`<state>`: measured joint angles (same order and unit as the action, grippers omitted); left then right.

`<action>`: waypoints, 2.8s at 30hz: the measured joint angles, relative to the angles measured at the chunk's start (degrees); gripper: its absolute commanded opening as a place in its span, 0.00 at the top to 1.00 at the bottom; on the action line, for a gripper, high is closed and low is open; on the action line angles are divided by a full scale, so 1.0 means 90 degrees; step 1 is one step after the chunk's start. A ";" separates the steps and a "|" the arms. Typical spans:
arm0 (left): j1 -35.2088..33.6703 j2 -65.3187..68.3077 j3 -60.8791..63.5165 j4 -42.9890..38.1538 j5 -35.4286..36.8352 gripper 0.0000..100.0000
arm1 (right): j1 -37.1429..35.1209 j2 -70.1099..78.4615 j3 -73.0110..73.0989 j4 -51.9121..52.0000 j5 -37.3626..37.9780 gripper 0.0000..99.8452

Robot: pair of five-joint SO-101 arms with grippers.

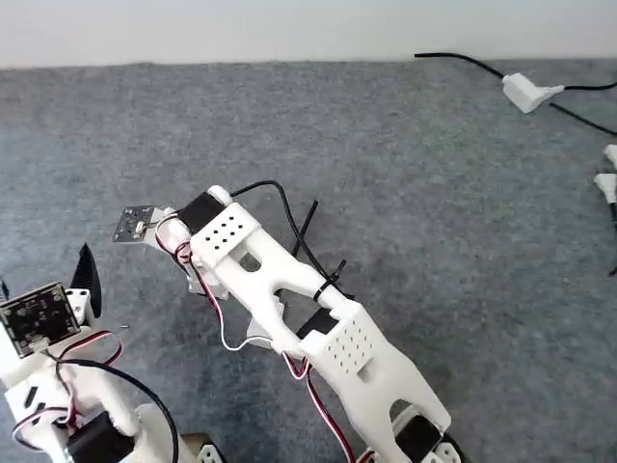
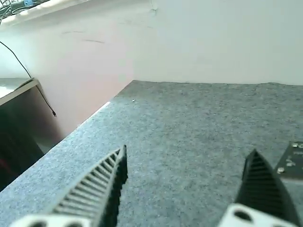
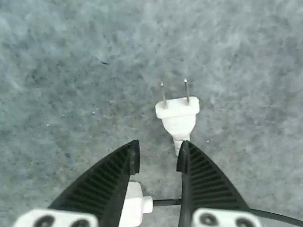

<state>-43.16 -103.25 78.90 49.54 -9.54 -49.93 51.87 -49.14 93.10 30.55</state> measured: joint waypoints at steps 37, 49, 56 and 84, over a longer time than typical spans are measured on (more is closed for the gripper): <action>0.0000 0.0000 0.0000 0.0000 0.0000 0.63 | 0.0303 0.0488 -0.0039 -0.0254 0.0147 0.87; 0.0000 0.0000 0.0000 0.0000 0.0000 0.63 | 0.0303 0.0518 -0.0078 -0.0449 0.0147 0.99; 0.0000 0.0000 0.0000 0.0000 0.0000 0.63 | 0.0303 0.0518 -0.0078 -0.0449 0.0147 0.99; 0.1387 0.0000 0.0098 -0.0742 0.0205 0.63 | 0.0430 -0.2022 -0.1602 0.0840 0.0215 0.99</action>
<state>-30.68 -103.25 79.78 42.86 -7.69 -46.07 33.67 -63.56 100.66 32.48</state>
